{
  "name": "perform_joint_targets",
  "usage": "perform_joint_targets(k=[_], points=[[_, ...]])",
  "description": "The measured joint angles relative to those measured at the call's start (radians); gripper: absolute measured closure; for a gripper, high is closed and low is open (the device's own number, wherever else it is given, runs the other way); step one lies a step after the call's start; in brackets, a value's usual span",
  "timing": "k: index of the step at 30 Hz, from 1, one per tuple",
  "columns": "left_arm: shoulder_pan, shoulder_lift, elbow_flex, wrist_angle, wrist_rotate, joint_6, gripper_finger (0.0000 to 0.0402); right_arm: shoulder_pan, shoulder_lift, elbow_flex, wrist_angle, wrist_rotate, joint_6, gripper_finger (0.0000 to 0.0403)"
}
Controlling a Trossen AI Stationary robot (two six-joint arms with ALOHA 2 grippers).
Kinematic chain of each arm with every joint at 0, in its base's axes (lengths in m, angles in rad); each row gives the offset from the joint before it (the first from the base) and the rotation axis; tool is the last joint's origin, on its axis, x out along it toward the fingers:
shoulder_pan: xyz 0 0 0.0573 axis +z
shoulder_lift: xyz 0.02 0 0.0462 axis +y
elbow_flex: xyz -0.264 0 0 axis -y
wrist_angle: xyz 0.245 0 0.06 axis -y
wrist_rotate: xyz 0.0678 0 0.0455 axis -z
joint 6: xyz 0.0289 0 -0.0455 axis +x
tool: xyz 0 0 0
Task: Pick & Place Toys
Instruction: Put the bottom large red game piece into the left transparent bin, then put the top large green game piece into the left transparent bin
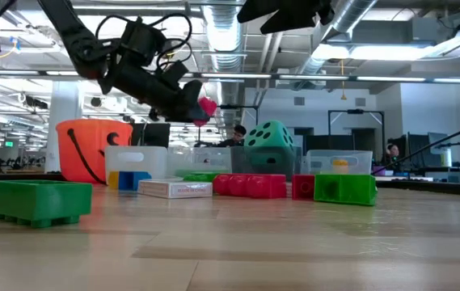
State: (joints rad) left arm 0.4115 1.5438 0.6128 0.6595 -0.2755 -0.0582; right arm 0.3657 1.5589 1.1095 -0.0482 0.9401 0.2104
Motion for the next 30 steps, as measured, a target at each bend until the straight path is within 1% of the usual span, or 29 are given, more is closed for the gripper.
perform_joint_targets(k=[3,7,10,13,18,20,21,23,25,27,30], points=[[0.000,0.021,0.000,0.051,0.011,0.000,0.0205,-0.001,0.000,0.000,0.000,0.000,0.000,0.0092],[0.000,0.029,0.000,0.067,0.064,0.000,0.0165,-0.001,0.000,0.000,-0.001,0.000,0.000,0.0092],[-0.001,0.029,0.000,0.067,0.133,-0.002,0.0140,-0.001,0.000,0.000,-0.002,0.000,0.000,0.0092],[-0.005,0.029,0.000,0.064,0.272,-0.003,0.0123,-0.001,0.000,0.000,-0.002,0.000,0.000,0.0092],[-0.042,0.029,0.000,0.019,0.574,-0.002,0.0116,-0.001,0.000,0.000,-0.004,-0.021,-0.013,0.0092],[-0.073,0.029,0.000,-0.010,0.655,0.000,0.0117,-0.001,0.000,0.000,-0.005,-0.060,-0.031,0.0092],[-0.091,0.029,0.000,-0.028,0.674,0.010,0.0117,-0.002,0.000,0.000,-0.005,-0.079,-0.037,0.0092],[-0.132,0.028,0.000,-0.083,0.677,0.094,0.0116,-0.005,0.000,0.000,-0.004,-0.117,-0.059,0.0092],[-0.173,0.028,0.000,-0.148,0.663,0.230,0.0116,-0.008,0.000,0.000,-0.004,-0.155,-0.076,0.0092],[-0.212,0.028,-0.001,-0.205,0.596,0.354,0.0116,-0.009,0.000,0.000,-0.004,-0.187,-0.079,0.0092],[-0.252,0.028,-0.001,-0.258,0.492,0.458,0.0116,-0.009,0.000,0.000,-0.003,-0.204,-0.084,0.0092]])
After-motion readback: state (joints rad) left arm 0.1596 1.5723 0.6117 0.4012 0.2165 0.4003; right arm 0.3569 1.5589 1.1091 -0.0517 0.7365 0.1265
